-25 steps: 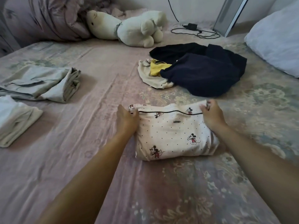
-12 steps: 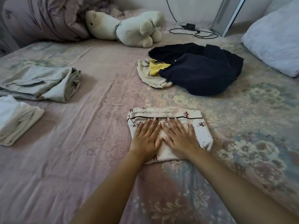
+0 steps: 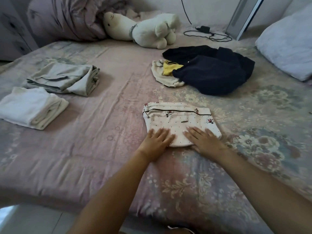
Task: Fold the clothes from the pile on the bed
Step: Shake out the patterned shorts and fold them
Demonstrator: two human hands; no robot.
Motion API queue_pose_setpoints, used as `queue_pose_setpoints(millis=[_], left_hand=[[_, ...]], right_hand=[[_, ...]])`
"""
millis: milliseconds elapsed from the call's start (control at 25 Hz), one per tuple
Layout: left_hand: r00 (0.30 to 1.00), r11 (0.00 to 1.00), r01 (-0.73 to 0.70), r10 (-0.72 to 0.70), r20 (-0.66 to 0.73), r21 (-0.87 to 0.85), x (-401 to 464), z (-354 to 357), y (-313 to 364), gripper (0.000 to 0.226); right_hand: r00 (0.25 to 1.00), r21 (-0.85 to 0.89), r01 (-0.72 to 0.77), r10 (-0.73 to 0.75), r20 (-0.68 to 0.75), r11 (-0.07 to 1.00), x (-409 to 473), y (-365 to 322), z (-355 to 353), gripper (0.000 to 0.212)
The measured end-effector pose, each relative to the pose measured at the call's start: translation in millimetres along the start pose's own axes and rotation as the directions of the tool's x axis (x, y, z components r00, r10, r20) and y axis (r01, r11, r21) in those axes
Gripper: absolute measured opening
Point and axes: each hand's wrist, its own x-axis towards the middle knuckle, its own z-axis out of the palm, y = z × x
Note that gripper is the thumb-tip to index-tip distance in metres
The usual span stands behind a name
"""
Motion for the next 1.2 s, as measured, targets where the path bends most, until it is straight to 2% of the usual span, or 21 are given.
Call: queue_pose_setpoints(millis=[40,80,200,240,280,440,520,560,640,720,800,880,920,1000,1080,1200], left_hand=[[1.000,0.999,-0.028,0.027,0.013,0.040,-3.3,-4.1,0.3,0.055],[0.999,0.997,-0.039,0.037,0.033,0.065,-8.2,-6.1,0.5,0.057],[0.997,0.998,-0.031,0.028,0.074,0.047,-14.0,-8.6,-11.1,0.057],[0.997,0.997,-0.064,0.061,0.057,0.047,-16.6,-13.0,-17.8,0.062],[0.995,0.993,-0.094,0.096,-0.017,0.078,-18.1,-14.1,-28.7,0.067],[0.981,0.967,-0.121,0.152,-0.124,0.225,-57.8,1.4,-95.3,0.047],[0.979,0.962,-0.084,0.129,-0.159,0.260,-90.4,-4.5,-134.3,0.043],[0.981,0.966,-0.025,0.073,-0.178,0.259,-108.7,-1.9,-154.7,0.041],[0.970,0.958,0.114,-0.050,-0.239,0.263,-150.7,1.7,-191.5,0.040],[0.949,0.927,0.303,-0.271,-0.163,0.221,-195.6,7.2,-212.2,0.046],[0.879,0.865,0.477,-0.475,-0.050,0.157,-230.7,19.1,-215.1,0.072],[0.816,0.824,0.541,-0.563,0.129,0.172,-242.8,19.7,-201.1,0.071],[0.807,0.820,0.554,-0.572,0.146,0.147,-239.3,16.0,-190.9,0.067],[0.863,0.864,0.500,-0.503,0.052,0.049,-213.0,5.2,-165.2,0.059],[0.914,0.914,0.397,-0.402,-0.057,-0.081,-174.5,-1.0,-137.8,0.054],[0.959,0.960,0.264,-0.272,-0.080,-0.093,-112.5,-13.0,-98.9,0.060]], right_hand=[[1.000,-0.019,-0.017,0.017,0.007,1.000,-1.9,-0.2,-1.4,0.057],[0.999,-0.015,-0.032,0.033,0.009,0.999,-3.6,-2.4,-2.8,0.063],[0.997,0.055,-0.075,0.074,0.023,0.996,-8.2,-19.5,-15.6,0.065],[0.996,0.084,-0.089,0.086,0.029,0.993,-8.6,-28.3,-20.8,0.063],[0.994,0.098,-0.104,0.101,0.035,0.990,-8.2,-40.4,-25.8,0.062],[0.993,0.112,-0.114,0.117,-0.019,0.987,4.5,-114.3,-32.2,0.059],[0.996,0.145,-0.076,0.082,-0.033,0.987,24.9,-165.4,-41.0,0.064],[0.997,0.156,-0.049,0.057,-0.048,0.987,36.8,-189.7,-47.9,0.068],[0.996,0.179,0.034,-0.018,-0.089,0.983,57.0,-236.0,-67.8,0.057],[0.988,0.168,0.139,-0.125,-0.092,0.976,65.4,-269.5,-79.9,0.057],[0.974,0.105,0.224,-0.219,-0.059,0.969,62.3,-285.7,-80.6,0.060],[0.948,0.099,0.305,-0.292,-0.124,0.947,51.7,-281.5,-72.0,0.055],[0.933,0.096,0.332,-0.312,-0.177,0.938,46.3,-275.4,-69.5,0.050],[0.961,0.144,0.247,-0.223,-0.166,0.958,31.6,-250.2,-67.7,0.052],[0.984,0.185,0.136,-0.111,-0.140,0.973,24.1,-213.2,-63.5,0.066],[0.987,0.211,0.008,0.026,-0.156,0.977,21.7,-150.6,-51.5,0.089]])
